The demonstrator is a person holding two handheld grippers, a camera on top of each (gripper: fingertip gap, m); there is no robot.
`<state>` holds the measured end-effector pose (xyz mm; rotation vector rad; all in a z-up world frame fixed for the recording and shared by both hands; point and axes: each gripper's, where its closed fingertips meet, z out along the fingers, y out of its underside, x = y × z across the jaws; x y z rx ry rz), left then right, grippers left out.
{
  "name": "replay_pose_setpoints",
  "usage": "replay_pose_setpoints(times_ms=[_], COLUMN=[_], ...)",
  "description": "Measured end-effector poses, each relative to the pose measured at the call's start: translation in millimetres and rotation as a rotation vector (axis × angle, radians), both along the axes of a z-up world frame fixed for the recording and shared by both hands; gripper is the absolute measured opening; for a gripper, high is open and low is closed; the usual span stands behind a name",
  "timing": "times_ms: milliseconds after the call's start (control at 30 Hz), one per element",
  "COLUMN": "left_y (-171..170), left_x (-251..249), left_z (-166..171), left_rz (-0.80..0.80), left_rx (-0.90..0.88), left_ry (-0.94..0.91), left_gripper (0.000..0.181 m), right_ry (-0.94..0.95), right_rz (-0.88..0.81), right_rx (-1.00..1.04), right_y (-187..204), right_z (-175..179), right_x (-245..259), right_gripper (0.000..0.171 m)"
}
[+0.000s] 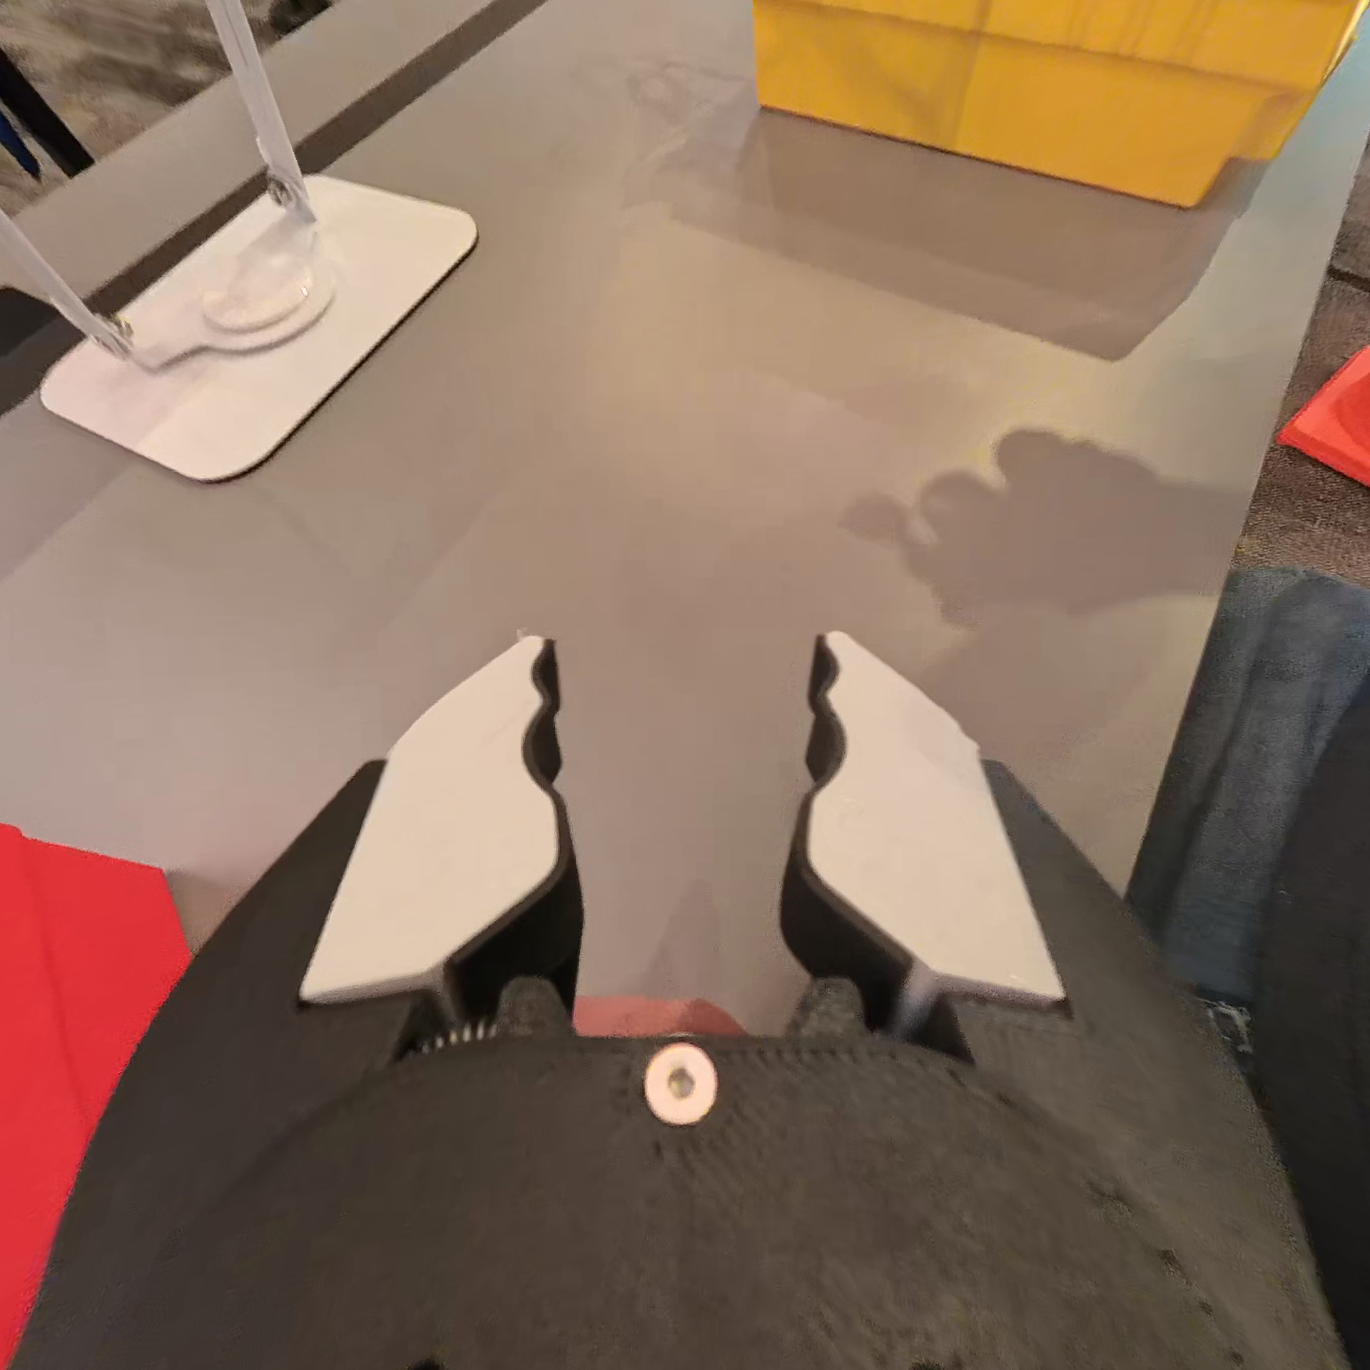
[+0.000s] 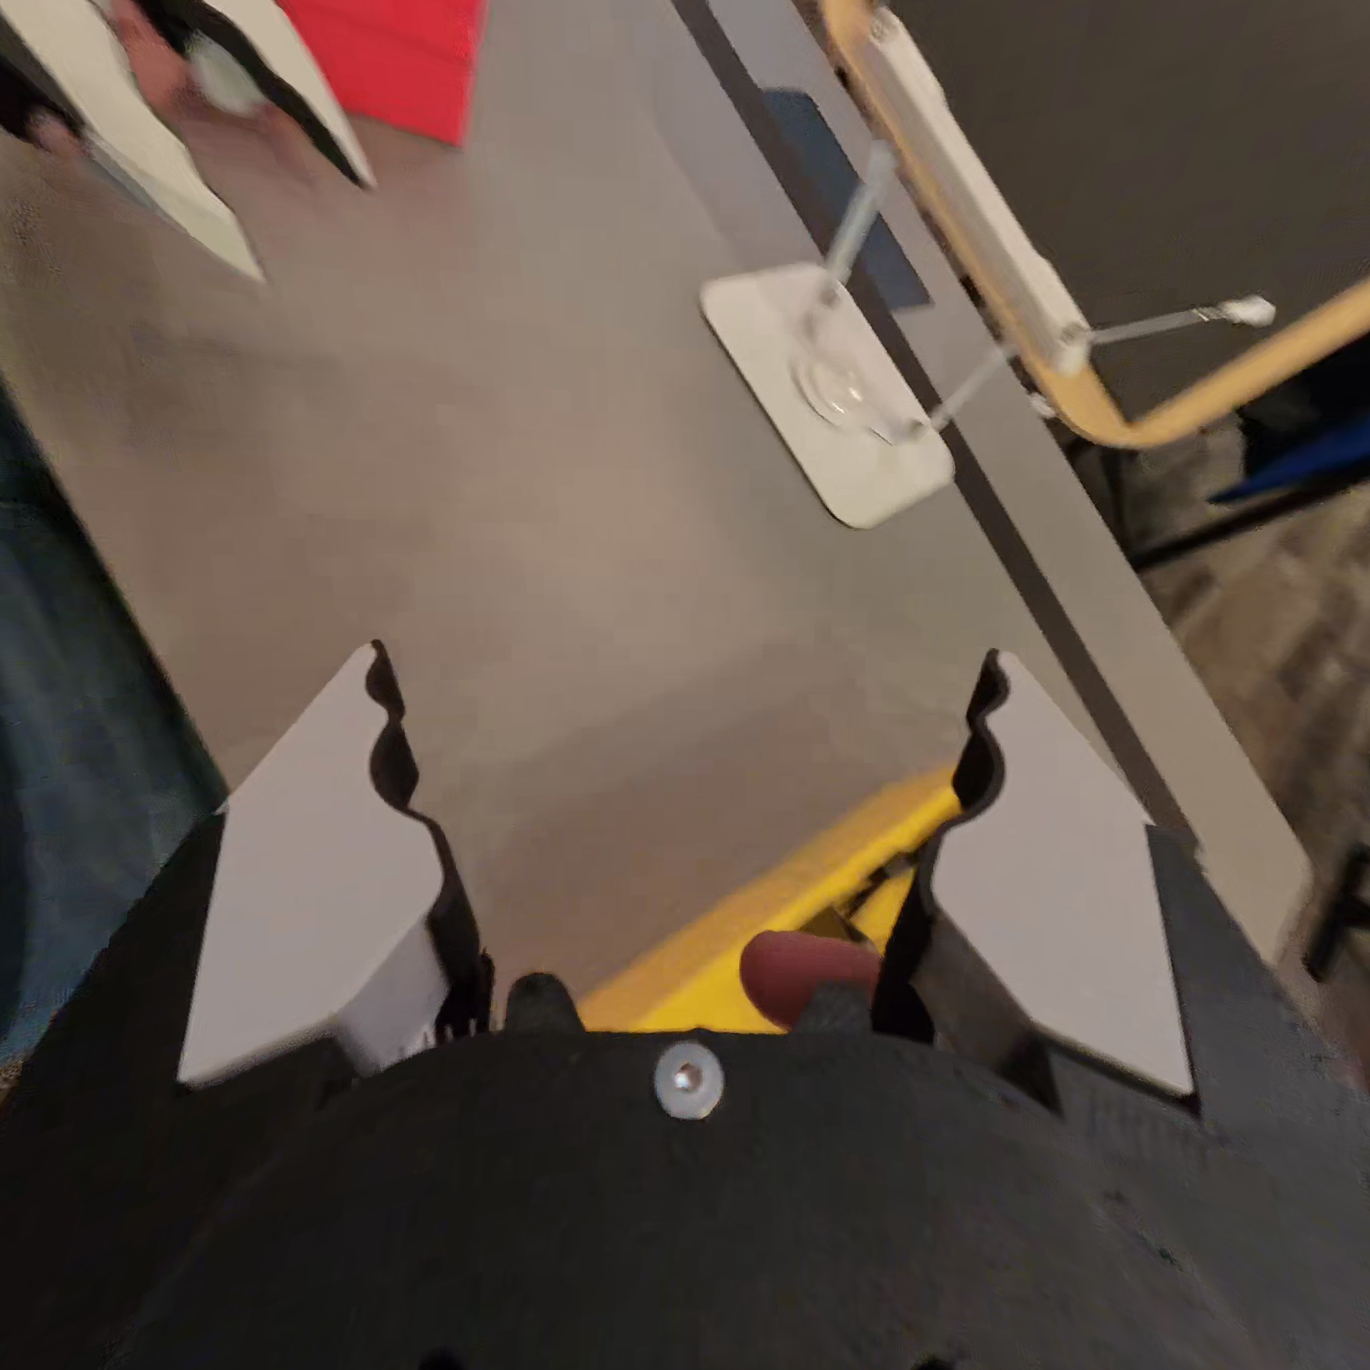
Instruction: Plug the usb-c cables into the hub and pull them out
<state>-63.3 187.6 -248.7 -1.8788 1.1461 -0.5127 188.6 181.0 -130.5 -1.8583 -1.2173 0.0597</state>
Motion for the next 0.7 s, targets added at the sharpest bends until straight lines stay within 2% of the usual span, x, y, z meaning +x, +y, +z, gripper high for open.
replay_pose_setpoints(times_ms=[33,100,167,267,333,433,500,567,633,700], left_y=[-1,-5,-8,-10,-8,3,10,16,20,20], left_x=[0,-2,-7,-28,-55,-118,-171,-229,-295,-337], left_z=[-3,-7,-2,16,35,69,90,102,95,77], left_rz=[0.01,0.018,0.037,0.095,0.16,0.317,0.45,0.595,0.737,0.81], left_rx=[-0.018,-0.043,-0.021,0.026,0.083,0.188,0.219,0.239,0.233,0.139], left_ry=[0.008,0.027,0.035,0.04,0.048,0.089,0.09,0.117,0.22,0.194], left_gripper=[0.074,0.087,0.092,0.094,0.09,0.079,0.073,0.074,0.082,0.084], right_ry=[0.02,0.043,0.028,-0.018,-0.028,-0.031,-0.04,-0.007,0.014,0.03], right_rz=[0.028,0.055,0.062,-0.016,-0.146,-0.387,-0.538,-0.668,-0.76,-0.82], right_rx=[-0.005,-0.003,0.007,0.075,0.143,0.185,0.193,0.118,0.053,0.007], right_y=[-5,-9,-11,-7,2,12,12,8,2,-1], right_z=[-5,-18,-31,-32,-18,0,1,-12,-28,-47], right_x=[-20,-50,-66,-50,-7,90,162,227,277,313], right_gripper=[0.15,0.151,0.149,0.135,0.119,0.103,0.101,0.112,0.11,0.111])
